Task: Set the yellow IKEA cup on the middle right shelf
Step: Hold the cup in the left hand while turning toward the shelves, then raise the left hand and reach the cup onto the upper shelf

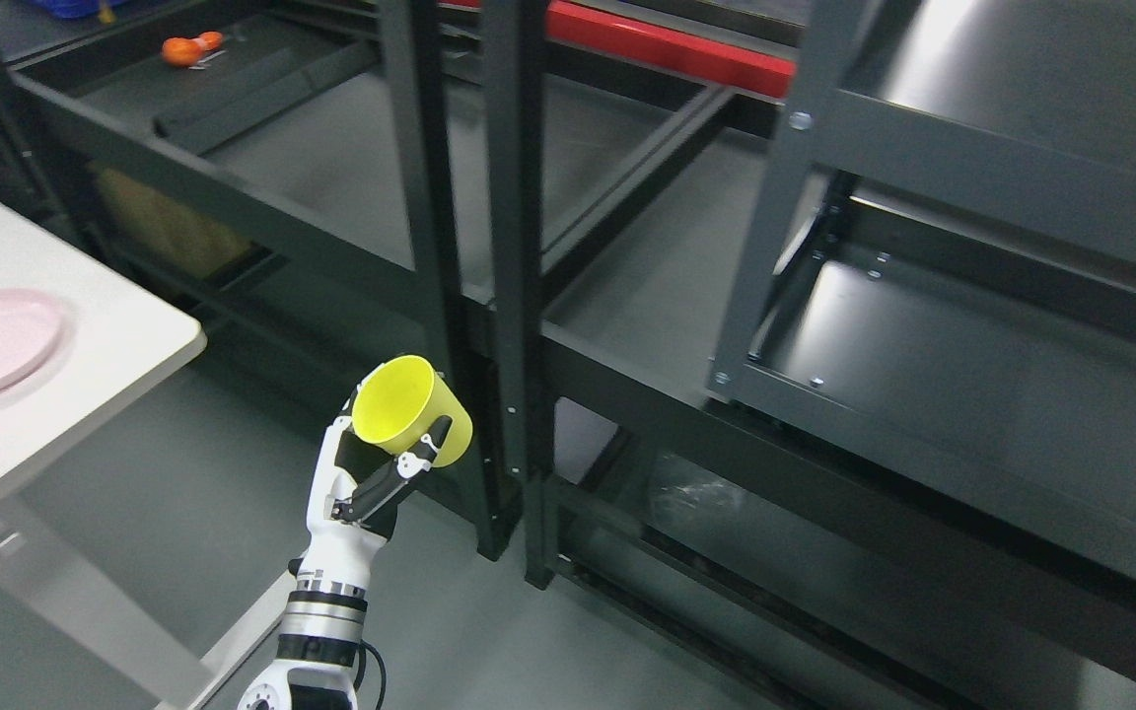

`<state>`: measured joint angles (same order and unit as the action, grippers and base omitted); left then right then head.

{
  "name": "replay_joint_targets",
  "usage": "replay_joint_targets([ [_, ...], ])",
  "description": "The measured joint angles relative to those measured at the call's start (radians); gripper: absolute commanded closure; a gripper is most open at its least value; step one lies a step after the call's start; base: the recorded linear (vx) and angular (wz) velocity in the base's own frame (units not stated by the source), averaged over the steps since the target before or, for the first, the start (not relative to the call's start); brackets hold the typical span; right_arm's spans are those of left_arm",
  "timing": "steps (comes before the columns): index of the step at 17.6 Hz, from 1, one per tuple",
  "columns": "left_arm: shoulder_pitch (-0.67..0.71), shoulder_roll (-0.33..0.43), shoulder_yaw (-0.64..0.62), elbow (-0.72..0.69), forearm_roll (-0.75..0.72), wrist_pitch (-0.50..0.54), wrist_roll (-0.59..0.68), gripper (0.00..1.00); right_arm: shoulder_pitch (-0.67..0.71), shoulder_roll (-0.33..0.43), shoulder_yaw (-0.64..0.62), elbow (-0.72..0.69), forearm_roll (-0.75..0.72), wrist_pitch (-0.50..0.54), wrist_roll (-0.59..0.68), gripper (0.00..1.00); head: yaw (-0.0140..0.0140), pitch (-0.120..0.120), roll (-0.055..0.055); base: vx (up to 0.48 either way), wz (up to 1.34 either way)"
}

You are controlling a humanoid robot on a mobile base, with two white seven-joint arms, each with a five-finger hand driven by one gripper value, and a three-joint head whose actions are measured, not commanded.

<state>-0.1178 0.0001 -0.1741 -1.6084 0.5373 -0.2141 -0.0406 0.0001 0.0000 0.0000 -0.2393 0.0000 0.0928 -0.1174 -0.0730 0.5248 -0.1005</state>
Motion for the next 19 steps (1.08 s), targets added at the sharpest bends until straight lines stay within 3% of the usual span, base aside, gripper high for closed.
replay_joint_targets([
  [11, 0.027, 0.000, -0.122, -0.001, -0.018, -0.095, -0.003, 0.99, 0.001, 0.000, 0.000, 0.000, 0.000, 0.000, 0.000, 0.01, 0.0000, 0.000, 0.000, -0.097, -0.74],
  [19, -0.065, 0.006, -0.227, -0.036, -0.027, -0.156, -0.028, 0.99, -0.001, 0.000, 0.000, 0.000, 0.000, 0.000, 0.000, 0.01, 0.0000, -0.001, 0.000, 0.030, -0.15],
])
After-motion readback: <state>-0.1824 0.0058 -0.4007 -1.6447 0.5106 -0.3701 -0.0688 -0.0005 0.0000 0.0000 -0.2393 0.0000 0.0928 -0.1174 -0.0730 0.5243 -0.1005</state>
